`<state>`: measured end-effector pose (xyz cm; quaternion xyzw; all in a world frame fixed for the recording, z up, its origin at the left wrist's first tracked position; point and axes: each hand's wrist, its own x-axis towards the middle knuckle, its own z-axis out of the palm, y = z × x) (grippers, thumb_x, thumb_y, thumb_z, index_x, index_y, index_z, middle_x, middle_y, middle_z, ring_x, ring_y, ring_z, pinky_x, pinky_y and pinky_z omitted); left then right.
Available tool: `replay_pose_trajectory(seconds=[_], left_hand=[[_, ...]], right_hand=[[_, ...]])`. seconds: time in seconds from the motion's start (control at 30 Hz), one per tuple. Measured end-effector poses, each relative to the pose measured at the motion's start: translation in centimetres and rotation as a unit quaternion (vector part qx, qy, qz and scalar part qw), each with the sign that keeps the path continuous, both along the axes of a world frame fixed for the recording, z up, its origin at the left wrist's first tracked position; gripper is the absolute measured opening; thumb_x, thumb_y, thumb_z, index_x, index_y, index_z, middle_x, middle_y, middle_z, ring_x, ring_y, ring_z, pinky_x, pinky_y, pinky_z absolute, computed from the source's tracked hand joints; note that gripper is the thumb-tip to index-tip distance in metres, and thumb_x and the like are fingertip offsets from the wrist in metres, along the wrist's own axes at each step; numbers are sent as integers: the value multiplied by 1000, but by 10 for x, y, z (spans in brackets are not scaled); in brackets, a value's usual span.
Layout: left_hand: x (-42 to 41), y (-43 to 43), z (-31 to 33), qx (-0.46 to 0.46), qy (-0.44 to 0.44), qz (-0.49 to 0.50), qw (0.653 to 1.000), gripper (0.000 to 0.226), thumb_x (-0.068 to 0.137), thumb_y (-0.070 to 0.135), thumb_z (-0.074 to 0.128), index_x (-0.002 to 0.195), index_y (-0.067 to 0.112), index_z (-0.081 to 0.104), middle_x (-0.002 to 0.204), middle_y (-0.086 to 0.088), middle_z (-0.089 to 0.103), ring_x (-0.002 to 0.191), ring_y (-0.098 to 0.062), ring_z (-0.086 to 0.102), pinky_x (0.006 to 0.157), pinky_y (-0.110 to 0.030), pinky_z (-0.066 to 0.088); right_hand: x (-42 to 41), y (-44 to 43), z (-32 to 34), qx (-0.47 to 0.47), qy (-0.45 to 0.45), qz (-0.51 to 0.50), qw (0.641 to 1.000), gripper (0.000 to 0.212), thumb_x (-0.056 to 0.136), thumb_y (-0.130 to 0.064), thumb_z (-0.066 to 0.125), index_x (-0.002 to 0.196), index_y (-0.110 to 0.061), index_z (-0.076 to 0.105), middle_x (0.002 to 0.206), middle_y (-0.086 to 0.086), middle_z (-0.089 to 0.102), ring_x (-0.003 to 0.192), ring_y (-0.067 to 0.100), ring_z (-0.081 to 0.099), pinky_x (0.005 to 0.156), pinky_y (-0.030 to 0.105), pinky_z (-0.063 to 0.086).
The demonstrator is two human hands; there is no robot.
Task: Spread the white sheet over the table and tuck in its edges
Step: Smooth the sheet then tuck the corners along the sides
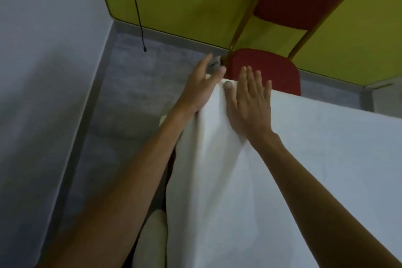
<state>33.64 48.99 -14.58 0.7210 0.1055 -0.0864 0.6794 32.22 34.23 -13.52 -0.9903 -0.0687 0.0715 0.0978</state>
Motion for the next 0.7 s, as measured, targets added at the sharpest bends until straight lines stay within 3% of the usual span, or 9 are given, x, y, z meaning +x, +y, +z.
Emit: replay_pose_trajectory(seconds=[0.1,0.23,0.33,0.43,0.53,0.6,0.7], left_hand=[[0,1,-6,23,-8,-13,1000,61,102,34,51,155,14,28,160,-3,32,142,-13,34,110,-26,32],[2,1,-9,17,5,-16,1000,59,102,34,49,155,17,28,160,-3,31,140,-11,34,114,-34,34],[0,1,-6,37,3,-25,999,64,99,36,49,155,16,27,161,-5,29,145,-19,32,118,-41,31],[0,0,-3,109,-8,-36,993,61,105,28,45,156,8,19,164,-11,16,151,-23,17,122,-42,20],[4,1,1,319,-39,-62,945,68,105,31,41,155,-1,7,164,-20,-3,152,-33,-7,123,-45,-2],[6,3,7,436,-42,-79,895,73,105,34,38,155,-3,0,164,-21,-9,151,-35,-13,121,-48,-6],[5,2,12,521,-52,-101,846,73,105,37,32,154,-5,-1,164,-22,-8,151,-36,-13,123,-49,-7]], right_hand=[[3,-64,-2,-33,-4,3,999,74,104,-60,9,163,-16,5,171,1,2,158,19,-5,126,47,-9],[22,-131,0,-50,18,-58,997,80,100,-63,5,162,-13,5,171,3,0,157,17,-8,126,48,-9],[22,-122,5,-47,30,-80,995,77,102,-58,8,162,-9,2,171,8,-4,157,20,-11,126,49,-9],[-12,-66,9,-26,4,40,999,75,104,-54,11,162,-8,-2,170,9,-9,156,22,-14,127,48,-9],[-45,-34,1,-23,3,151,988,73,105,-53,12,162,-8,0,171,9,-6,157,22,-12,127,48,-5],[-38,-51,0,-16,-3,121,992,73,105,-53,13,162,-9,2,171,8,-4,157,22,-9,127,49,-1],[-26,-117,1,-28,0,37,999,75,102,-56,9,162,-11,2,171,5,-5,157,20,-8,127,49,-2]])
